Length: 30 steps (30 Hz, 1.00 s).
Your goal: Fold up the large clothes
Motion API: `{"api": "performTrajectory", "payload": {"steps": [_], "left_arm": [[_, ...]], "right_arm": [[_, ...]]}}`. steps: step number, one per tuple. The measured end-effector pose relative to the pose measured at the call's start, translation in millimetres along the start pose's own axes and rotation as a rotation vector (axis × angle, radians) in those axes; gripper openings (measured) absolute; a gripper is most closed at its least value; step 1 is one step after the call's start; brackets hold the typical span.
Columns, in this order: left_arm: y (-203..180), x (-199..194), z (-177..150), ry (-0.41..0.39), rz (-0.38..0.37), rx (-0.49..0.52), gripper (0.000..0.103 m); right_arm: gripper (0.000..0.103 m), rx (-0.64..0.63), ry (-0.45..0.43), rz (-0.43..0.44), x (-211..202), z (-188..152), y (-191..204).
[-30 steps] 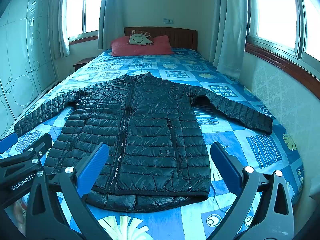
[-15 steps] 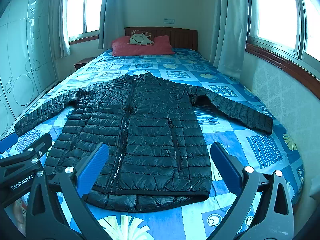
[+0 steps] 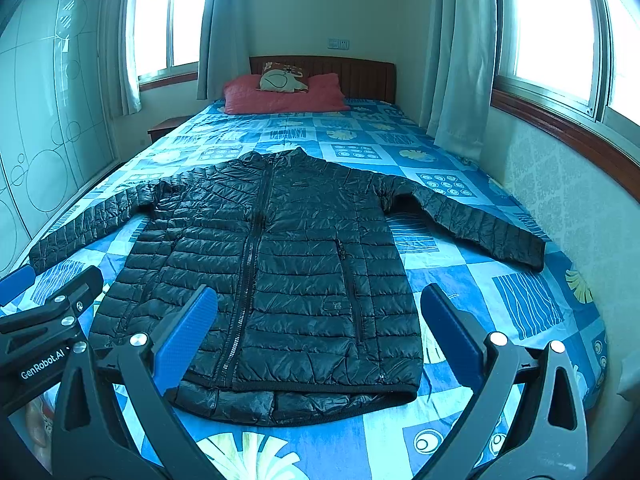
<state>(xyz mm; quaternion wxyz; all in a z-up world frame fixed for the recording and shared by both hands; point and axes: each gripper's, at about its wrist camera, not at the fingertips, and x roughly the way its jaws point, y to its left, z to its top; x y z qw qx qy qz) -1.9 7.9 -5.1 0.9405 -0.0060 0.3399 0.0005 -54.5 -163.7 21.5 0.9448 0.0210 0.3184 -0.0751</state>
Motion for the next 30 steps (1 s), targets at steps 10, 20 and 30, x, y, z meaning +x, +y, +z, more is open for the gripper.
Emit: {"api": "performTrajectory", "payload": {"steps": [10, 20, 30], "left_arm": [[0.3, -0.1, -0.4, 0.000, 0.000, 0.000, 0.098], [1.8, -0.3, -2.3, 0.004, 0.000, -0.004, 0.098], [2.7, 4.5, -4.8, 0.011, -0.003, -0.003, 0.098]], "right_arm": [[0.101, -0.002, -0.001, 0.002, -0.2, -0.2, 0.4], [0.101, -0.004, 0.001, 0.003, 0.3, 0.5, 3.3], [0.101, -0.004, 0.010, 0.009, 4.1, -0.4, 6.4]]}}
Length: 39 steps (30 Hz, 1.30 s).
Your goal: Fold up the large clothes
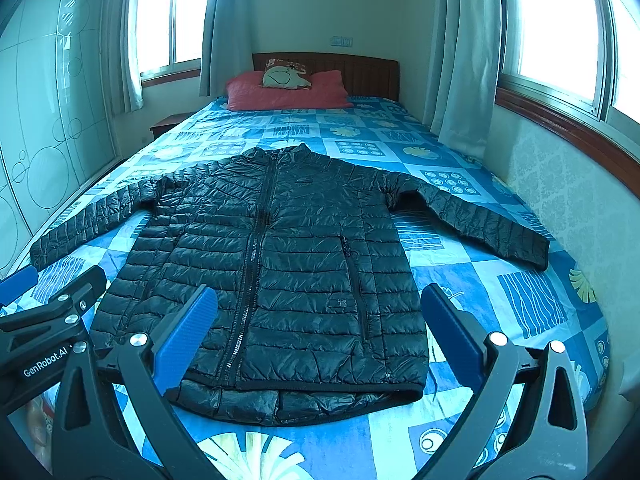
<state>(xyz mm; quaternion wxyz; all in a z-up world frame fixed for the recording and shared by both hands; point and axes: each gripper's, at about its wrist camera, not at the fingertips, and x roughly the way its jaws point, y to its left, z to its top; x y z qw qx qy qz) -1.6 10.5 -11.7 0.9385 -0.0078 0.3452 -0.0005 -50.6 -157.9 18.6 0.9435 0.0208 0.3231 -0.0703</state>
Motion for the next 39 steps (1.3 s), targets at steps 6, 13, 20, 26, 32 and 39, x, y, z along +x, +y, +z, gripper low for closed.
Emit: {"api": "performTrajectory", "payload": {"steps": [6, 13, 20, 26, 32, 39], "left_arm": [[6.6, 29.5, -0.2, 0.048, 0.007, -0.027, 0.098], [47.8, 80.7, 5.5, 0.052, 0.133, -0.101, 0.098], [127.5, 142.1, 5.7, 0.104, 0.243, -0.266, 0.098], [189.0, 190.9, -9.4, 0.176, 0.392, -0.367, 0.098], [233.4, 219.4, -25.3, 0.214, 0.485, -0.453, 0.098], [232.7, 232.4, -30.9, 0.229, 0.543, -0.458, 0.099]], "right_arm": [[0.101, 0.046, 0.031, 0.042, 25.5, -5.5, -13.6], [0.079, 0.251, 0.040, 0.030, 73.1, -5.9, -83.1], [0.071, 0.576, 0.052, 0.050, 135.9, -15.3, -187.8], [0.071, 0.809, -0.007, 0.013, 186.0, -32.8, -279.9], [0.071, 1.029, -0.069, -0.042, 231.4, -58.6, -368.7], [0.071, 1.122, -0.154, -0.057, 268.4, -68.5, -423.1]]}}
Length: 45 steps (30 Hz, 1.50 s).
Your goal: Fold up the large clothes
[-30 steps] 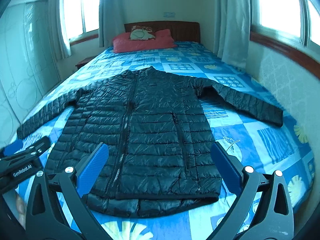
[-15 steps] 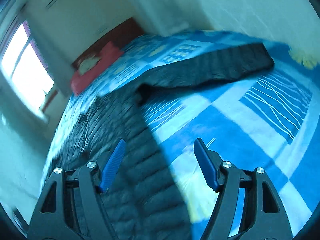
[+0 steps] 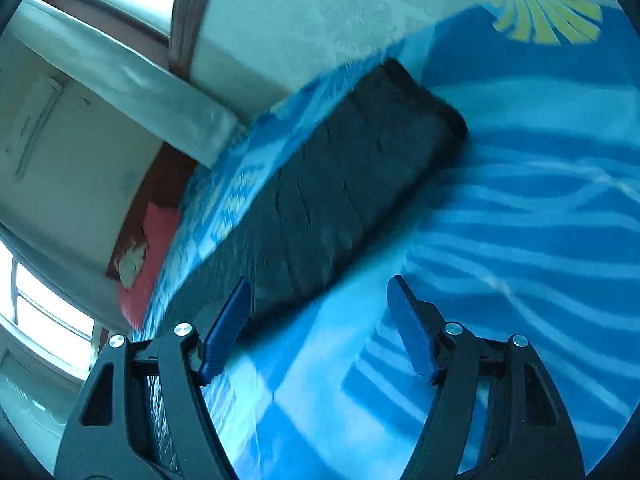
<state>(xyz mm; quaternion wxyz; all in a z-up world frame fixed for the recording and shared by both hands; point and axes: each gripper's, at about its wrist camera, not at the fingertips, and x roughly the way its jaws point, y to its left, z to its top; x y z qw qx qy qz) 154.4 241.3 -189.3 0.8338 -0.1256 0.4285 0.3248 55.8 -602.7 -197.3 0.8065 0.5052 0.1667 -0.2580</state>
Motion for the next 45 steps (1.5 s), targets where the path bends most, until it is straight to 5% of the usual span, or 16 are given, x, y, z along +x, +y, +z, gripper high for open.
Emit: {"api": "performTrajectory", "payload": {"steps": [12, 13, 16, 20, 24, 31, 45], "left_arm": [[4.3, 5.3, -3.8, -0.022, -0.023, -0.024, 0.099], [3.6, 5.6, -3.6, -0.023, -0.021, -0.023, 0.099], [3.2, 5.1, -3.8, -0.025, -0.013, -0.017, 0.099], [3.0, 5.7, -3.5, -0.029, -0.010, -0.017, 0.099], [2.1, 6.0, -4.1, -0.034, -0.003, -0.014, 0.099], [2.4, 6.9, -4.7, -0.040, -0.005, -0.016, 0.099], [4.3, 7.1, -5.4, -0.053, -0.017, -0.025, 0.099]], "right_arm": [[0.070, 0.006, -0.160, -0.045, 18.4, 21.5, -5.4], [0.065, -0.002, -0.161, -0.062, 20.1, 23.1, -4.5], [0.014, 0.000, -0.122, -0.076, 29.7, 27.8, -8.1], [0.010, -0.086, -0.142, -0.091, 23.0, 27.7, 12.9], [0.008, -0.288, -0.180, -0.059, 7.7, 7.0, 76.4], [0.008, -0.745, -0.142, 0.078, 6.8, -97.5, 233.1], [0.008, -1.088, 0.205, 0.311, 57.5, -361.2, 405.4]]}}
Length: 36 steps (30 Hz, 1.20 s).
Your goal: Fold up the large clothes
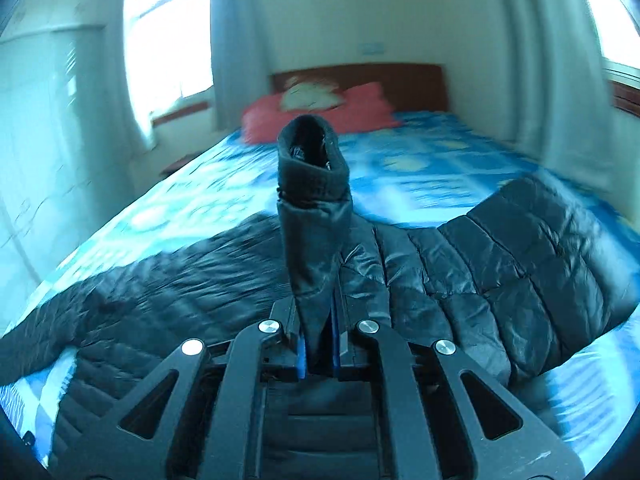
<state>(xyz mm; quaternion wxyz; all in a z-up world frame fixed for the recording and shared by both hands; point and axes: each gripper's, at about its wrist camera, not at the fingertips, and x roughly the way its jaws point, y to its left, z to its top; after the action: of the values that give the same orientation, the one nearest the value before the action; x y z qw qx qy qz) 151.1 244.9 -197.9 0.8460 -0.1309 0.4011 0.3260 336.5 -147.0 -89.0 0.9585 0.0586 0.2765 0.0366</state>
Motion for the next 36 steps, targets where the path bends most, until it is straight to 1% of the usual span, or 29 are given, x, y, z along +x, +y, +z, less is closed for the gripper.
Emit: {"api": "performTrajectory", "payload": {"steps": [2, 3, 7, 9, 10, 11, 12, 13, 14, 15, 16, 17, 19, 21, 22, 23, 25, 26, 27, 28, 29, 31, 33, 34, 35, 36], "left_arm": [[0.4, -0.1, 0.2, -0.001, -0.002, -0.002, 0.099], [0.5, -0.1, 0.2, -0.002, -0.004, -0.002, 0.099], [0.7, -0.5, -0.3, -0.005, -0.007, -0.005, 0.099], [1.1, -0.4, -0.1, -0.005, -0.008, -0.006, 0.099], [1.3, -0.6, -0.2, -0.005, -0.008, -0.005, 0.099], [1.3, -0.5, -0.2, -0.006, -0.007, -0.004, 0.099], [1.4, -0.5, -0.1, -0.006, -0.007, -0.004, 0.099], [1.3, -0.6, 0.0, -0.006, -0.007, -0.004, 0.099], [1.3, -0.5, 0.0, -0.006, -0.007, -0.004, 0.099], [1.3, -0.5, 0.0, -0.006, -0.006, -0.003, 0.099], [1.4, -0.4, 0.3, -0.006, -0.006, -0.003, 0.099], [1.4, -0.6, 0.1, -0.006, -0.006, -0.003, 0.099], [1.4, -0.6, 0.0, -0.006, -0.007, -0.003, 0.099], [1.2, -0.6, 0.0, -0.006, -0.005, -0.002, 0.099], [1.2, -0.6, 0.1, -0.006, -0.004, -0.001, 0.099], [1.1, -0.6, 0.2, -0.006, -0.005, -0.002, 0.099], [0.6, -0.5, 0.4, -0.005, -0.005, -0.002, 0.099], [0.3, -0.7, 0.2, -0.005, -0.003, -0.001, 0.099], [0.5, -0.6, 0.1, -0.006, -0.003, 0.000, 0.099], [0.4, -0.6, 0.3, -0.006, -0.002, 0.000, 0.099], [0.5, -0.5, 0.2, -0.006, -0.001, 0.000, 0.099], [0.1, -0.4, 0.2, -0.005, -0.001, 0.001, 0.099], [-0.2, -0.5, 0.1, -0.005, 0.000, 0.002, 0.099], [-0.3, -0.5, 0.0, -0.006, 0.001, 0.002, 0.099], [-0.3, -0.3, 0.2, -0.005, 0.002, 0.003, 0.099], [-0.3, -0.2, 0.2, -0.005, 0.003, 0.003, 0.099]], "right_arm": [[0.008, -0.043, 0.027, 0.033, 13.3, -1.2, 32.8], [0.008, -0.070, 0.048, 0.057, 23.5, -3.6, 55.4], [0.008, -0.146, 0.112, 0.109, 48.2, -9.2, 110.4], [0.009, -0.154, 0.154, 0.125, 63.5, -13.5, 123.4], [0.010, -0.157, 0.189, 0.132, 73.0, -18.7, 132.7], [0.013, -0.159, 0.207, 0.133, 74.2, -22.6, 132.7], [0.014, -0.166, 0.230, 0.131, 83.2, -27.1, 140.5], [0.017, -0.181, 0.259, 0.134, 89.1, -32.1, 147.1], [0.030, -0.189, 0.270, 0.148, 90.8, -34.8, 148.8], [0.039, -0.202, 0.274, 0.186, 87.5, -36.4, 153.2], [0.059, -0.207, 0.266, 0.213, 80.6, -37.4, 152.5], [0.069, -0.213, 0.246, 0.244, 70.9, -36.8, 153.5], [0.070, -0.227, 0.213, 0.279, 47.8, -32.2, 146.8], [0.070, -0.219, 0.175, 0.309, 23.0, -23.6, 130.2], [0.068, -0.203, 0.153, 0.315, 9.9, -17.9, 112.8], [0.060, -0.186, 0.145, 0.304, 2.5, -12.2, 93.8], [0.052, -0.124, 0.147, 0.256, -6.2, 0.4, 43.3], [0.047, -0.094, 0.143, 0.216, -7.4, 6.0, 16.7], [0.044, -0.069, 0.135, 0.154, -7.7, 10.8, -12.8], [0.039, -0.033, 0.132, 0.058, -6.5, 15.5, -52.8], [0.035, -0.006, 0.135, 0.007, -3.5, 17.4, -76.8], [0.032, 0.071, 0.160, -0.094, 2.4, 14.5, -137.1], [0.031, 0.119, 0.214, -0.171, 11.8, 2.1, -183.1], [0.031, 0.131, 0.239, -0.186, 16.1, -5.2, -195.6], [0.027, 0.149, 0.277, -0.187, 23.7, -16.5, -207.7], [0.027, 0.164, 0.326, -0.183, 31.1, -28.1, -217.9]]}}
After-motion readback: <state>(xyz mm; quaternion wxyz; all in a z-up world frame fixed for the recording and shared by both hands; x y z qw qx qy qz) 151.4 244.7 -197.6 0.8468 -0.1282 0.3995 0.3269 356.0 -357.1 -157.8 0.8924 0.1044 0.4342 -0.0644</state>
